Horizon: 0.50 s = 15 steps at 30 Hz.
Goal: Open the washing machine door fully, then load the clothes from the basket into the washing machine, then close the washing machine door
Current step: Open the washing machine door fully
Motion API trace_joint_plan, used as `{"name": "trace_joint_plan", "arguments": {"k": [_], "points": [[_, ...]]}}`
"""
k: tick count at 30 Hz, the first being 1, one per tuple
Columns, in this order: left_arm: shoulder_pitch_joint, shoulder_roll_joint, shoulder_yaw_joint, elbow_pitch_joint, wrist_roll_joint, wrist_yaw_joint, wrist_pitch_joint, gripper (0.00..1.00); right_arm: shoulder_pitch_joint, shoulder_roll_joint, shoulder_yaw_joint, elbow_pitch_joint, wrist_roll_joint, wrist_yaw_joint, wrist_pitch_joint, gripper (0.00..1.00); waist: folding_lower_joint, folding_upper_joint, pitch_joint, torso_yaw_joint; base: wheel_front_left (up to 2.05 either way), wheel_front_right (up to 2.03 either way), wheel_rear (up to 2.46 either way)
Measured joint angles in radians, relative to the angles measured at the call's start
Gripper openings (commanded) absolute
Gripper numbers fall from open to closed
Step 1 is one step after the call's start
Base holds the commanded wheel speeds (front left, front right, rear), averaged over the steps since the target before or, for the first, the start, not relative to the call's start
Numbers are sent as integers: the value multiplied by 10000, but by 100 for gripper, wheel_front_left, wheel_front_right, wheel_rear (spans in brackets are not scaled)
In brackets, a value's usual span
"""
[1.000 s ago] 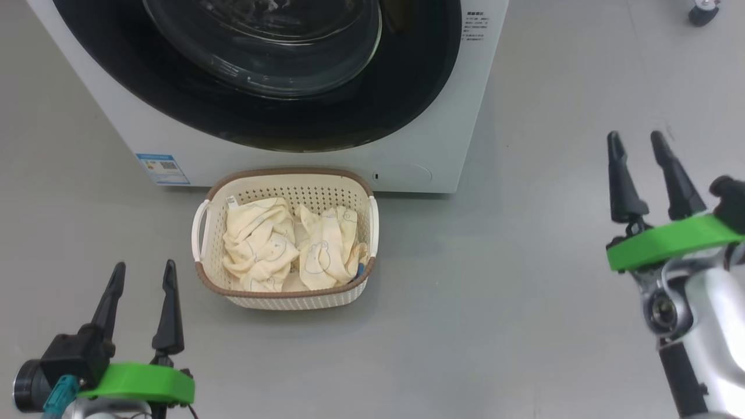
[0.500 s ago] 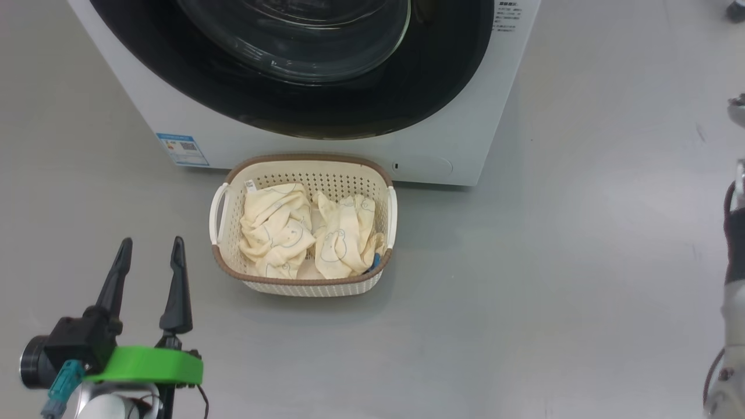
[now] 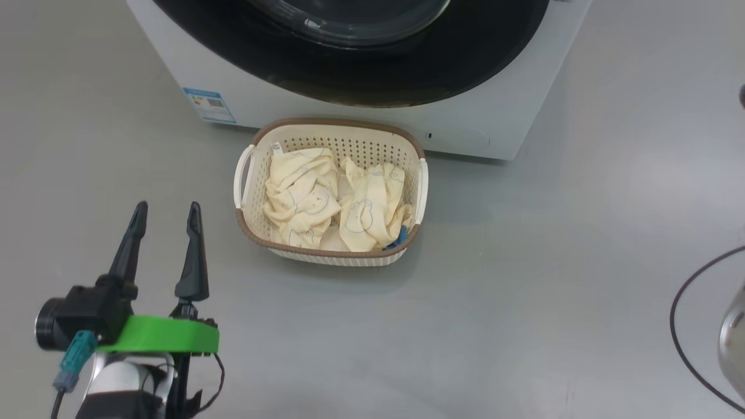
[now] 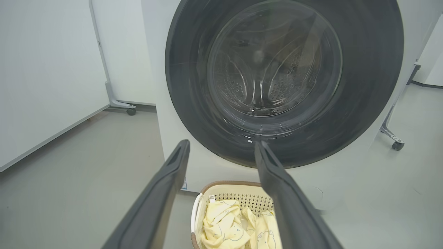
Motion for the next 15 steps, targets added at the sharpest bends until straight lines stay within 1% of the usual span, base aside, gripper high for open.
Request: {"name": "trace_joint_plan", "arguments": {"k": [1,2,7,11,15], "points": [[-90,-19,-23,-2,0,0,-4,100,-201,-4,31,236,56,0,284,0,1,0,101,58,0,0,0],[-90,-19,-23,-2,0,0,-4,100,-201,-4,31,236,56,0,284,0,1,0,101,58,0,0,0],[-433,-178,-113,-6,0,-4,-4,100,-984,90,176,857,190,0,1204,0,0,0,636,334,0,0,0],[-698,-349,-213,0,0,-35,-4,100,-1325,267,512,997,259,0,1939,0,0,0,1033,530,0,0,0],[-922,-456,-265,10,0,-36,-4,100,-1380,380,830,991,314,0,2401,0,1,0,1340,705,0,0,0]]}}
